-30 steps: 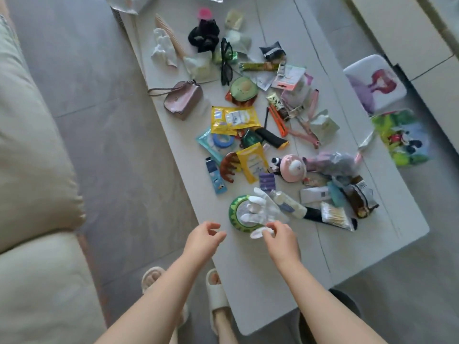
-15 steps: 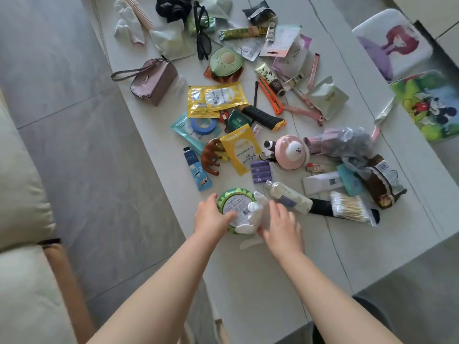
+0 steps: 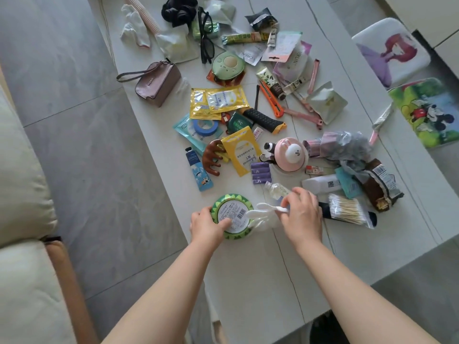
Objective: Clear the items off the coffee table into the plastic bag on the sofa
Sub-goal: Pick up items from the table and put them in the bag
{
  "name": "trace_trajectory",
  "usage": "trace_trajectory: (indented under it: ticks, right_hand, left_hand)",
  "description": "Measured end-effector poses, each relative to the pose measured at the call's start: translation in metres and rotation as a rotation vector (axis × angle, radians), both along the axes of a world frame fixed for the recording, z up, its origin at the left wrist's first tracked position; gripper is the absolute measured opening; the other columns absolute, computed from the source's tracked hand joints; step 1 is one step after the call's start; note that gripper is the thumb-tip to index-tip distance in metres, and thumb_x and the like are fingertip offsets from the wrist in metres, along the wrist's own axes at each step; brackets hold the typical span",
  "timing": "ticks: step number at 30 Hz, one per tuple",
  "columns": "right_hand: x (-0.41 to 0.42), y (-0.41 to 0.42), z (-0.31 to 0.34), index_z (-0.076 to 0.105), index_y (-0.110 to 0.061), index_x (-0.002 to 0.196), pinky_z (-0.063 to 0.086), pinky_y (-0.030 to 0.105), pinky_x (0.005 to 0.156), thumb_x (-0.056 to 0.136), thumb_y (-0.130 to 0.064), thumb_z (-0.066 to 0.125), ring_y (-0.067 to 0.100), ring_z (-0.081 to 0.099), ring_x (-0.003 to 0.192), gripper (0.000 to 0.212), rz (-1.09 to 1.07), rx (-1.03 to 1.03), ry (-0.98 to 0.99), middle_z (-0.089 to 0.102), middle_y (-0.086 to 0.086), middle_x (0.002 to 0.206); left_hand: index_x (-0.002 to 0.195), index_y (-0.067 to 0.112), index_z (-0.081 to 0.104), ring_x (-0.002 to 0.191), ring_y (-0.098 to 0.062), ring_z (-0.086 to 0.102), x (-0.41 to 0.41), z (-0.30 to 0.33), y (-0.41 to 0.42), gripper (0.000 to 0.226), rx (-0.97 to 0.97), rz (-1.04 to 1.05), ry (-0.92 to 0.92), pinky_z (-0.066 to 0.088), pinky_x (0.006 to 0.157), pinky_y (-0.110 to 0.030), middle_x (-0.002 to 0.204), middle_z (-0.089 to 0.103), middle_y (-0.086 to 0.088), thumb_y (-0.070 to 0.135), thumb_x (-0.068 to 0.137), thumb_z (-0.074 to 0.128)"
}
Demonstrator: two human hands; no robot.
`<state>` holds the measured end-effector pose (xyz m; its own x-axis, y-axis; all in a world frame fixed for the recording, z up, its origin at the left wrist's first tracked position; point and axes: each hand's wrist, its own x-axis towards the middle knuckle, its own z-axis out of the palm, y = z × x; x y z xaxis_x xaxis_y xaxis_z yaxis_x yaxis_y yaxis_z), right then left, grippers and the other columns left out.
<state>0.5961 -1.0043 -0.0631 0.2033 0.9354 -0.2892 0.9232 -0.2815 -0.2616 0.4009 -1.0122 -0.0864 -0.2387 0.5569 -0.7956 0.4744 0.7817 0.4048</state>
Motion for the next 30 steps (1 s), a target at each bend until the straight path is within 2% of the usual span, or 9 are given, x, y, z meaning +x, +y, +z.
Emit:
trace_trajectory:
  ticks: [3, 6, 9, 11, 13, 16, 21, 25, 30]
  right_hand:
    - [0.001, 0.016, -0.004, 0.05, -0.012, 0.108, 0.033, 0.037, 0.095, 0.083, -0.02, 0.064, 0.028, 0.046, 0.12, 0.03, -0.047, -0.129, 0.021, 0.057, 0.007, 0.118]
    - [-0.003, 0.021, -0.011, 0.033, -0.014, 0.134, 0.031, 0.038, 0.1, 0.085, -0.024, 0.058, 0.027, 0.044, 0.122, 0.056, -0.044, -0.25, -0.146, 0.056, 0.008, 0.124]
    - [-0.01, 0.015, -0.019, 0.046, -0.015, 0.123, 0.032, 0.037, 0.097, 0.084, -0.035, 0.057, 0.028, 0.044, 0.119, 0.046, -0.015, -0.294, -0.225, 0.056, 0.008, 0.123]
    - [-0.017, 0.011, -0.022, 0.056, -0.013, 0.11, 0.036, 0.037, 0.092, 0.079, -0.04, 0.058, 0.032, 0.049, 0.111, 0.041, -0.122, -0.318, -0.043, 0.06, 0.011, 0.114]
    - [-0.026, 0.007, -0.02, 0.06, -0.013, 0.102, 0.041, 0.035, 0.08, 0.076, -0.04, 0.06, 0.031, 0.055, 0.099, 0.037, -0.294, -0.331, 0.303, 0.065, 0.011, 0.102]
    - [-0.037, 0.001, -0.014, 0.059, -0.015, 0.107, 0.043, 0.03, 0.073, 0.081, -0.028, 0.064, 0.024, 0.059, 0.092, 0.029, -0.42, -0.356, 0.591, 0.066, 0.005, 0.099]
    - [-0.047, -0.005, -0.011, 0.059, -0.012, 0.109, 0.049, 0.036, 0.08, 0.082, -0.025, 0.064, 0.026, 0.062, 0.096, 0.031, -0.424, -0.425, 0.632, 0.067, 0.007, 0.102]
    - [-0.054, -0.008, -0.005, 0.06, -0.011, 0.106, 0.05, 0.037, 0.079, 0.081, -0.02, 0.064, 0.025, 0.062, 0.089, 0.028, -0.457, -0.432, 0.682, 0.067, 0.01, 0.099]
    - [-0.075, -0.003, 0.021, 0.058, -0.019, 0.1, 0.055, 0.047, 0.075, 0.082, -0.015, 0.062, 0.028, 0.062, 0.083, 0.019, -0.442, -0.389, 0.731, 0.065, 0.006, 0.09]
  left_hand:
    - [0.13, 0.014, 0.05, 0.119, -0.028, 0.048, -0.004, 0.004, -0.006, 0.056, 0.021, -0.016, 0.02, 0.04, 0.107, -0.042, 0.13, 0.042, -0.01, 0.035, 0.081, 0.068]
    - [0.13, 0.012, 0.049, 0.119, -0.027, 0.049, -0.006, 0.002, -0.01, 0.054, 0.043, -0.007, 0.016, 0.039, 0.107, -0.041, 0.129, 0.041, -0.01, 0.033, 0.083, 0.067]
    - [0.131, 0.012, 0.048, 0.117, -0.027, 0.05, -0.005, 0.003, -0.01, 0.055, 0.041, 0.013, -0.009, 0.042, 0.105, -0.042, 0.128, 0.042, -0.01, 0.033, 0.084, 0.066]
    - [0.135, 0.013, 0.045, 0.117, -0.028, 0.052, -0.005, 0.004, -0.01, 0.059, 0.03, 0.035, -0.028, 0.043, 0.104, -0.043, 0.13, 0.043, -0.01, 0.033, 0.084, 0.066]
    - [0.14, 0.015, 0.04, 0.119, -0.029, 0.051, -0.005, 0.004, -0.009, 0.064, 0.012, 0.052, -0.048, 0.042, 0.105, -0.043, 0.133, 0.041, -0.01, 0.032, 0.084, 0.066]
    - [0.137, 0.017, 0.044, 0.113, -0.029, 0.055, -0.009, 0.006, -0.007, 0.061, -0.007, 0.098, -0.09, 0.046, 0.101, -0.041, 0.131, 0.044, -0.01, 0.028, 0.082, 0.068]
    - [0.13, 0.018, 0.047, 0.112, -0.027, 0.057, -0.022, 0.009, -0.011, 0.055, -0.039, 0.213, -0.197, 0.048, 0.099, -0.042, 0.126, 0.056, -0.008, 0.021, 0.081, 0.071]
    - [0.132, 0.014, 0.042, 0.112, -0.024, 0.056, -0.033, 0.016, -0.015, 0.059, -0.075, 0.309, -0.325, 0.046, 0.092, -0.032, 0.125, 0.055, -0.008, 0.021, 0.081, 0.072]
    - [0.124, 0.017, 0.051, 0.109, -0.024, 0.061, -0.05, 0.031, -0.024, 0.088, -0.031, 0.426, -0.414, 0.051, 0.097, -0.043, 0.128, 0.054, -0.01, 0.046, 0.045, 0.079]
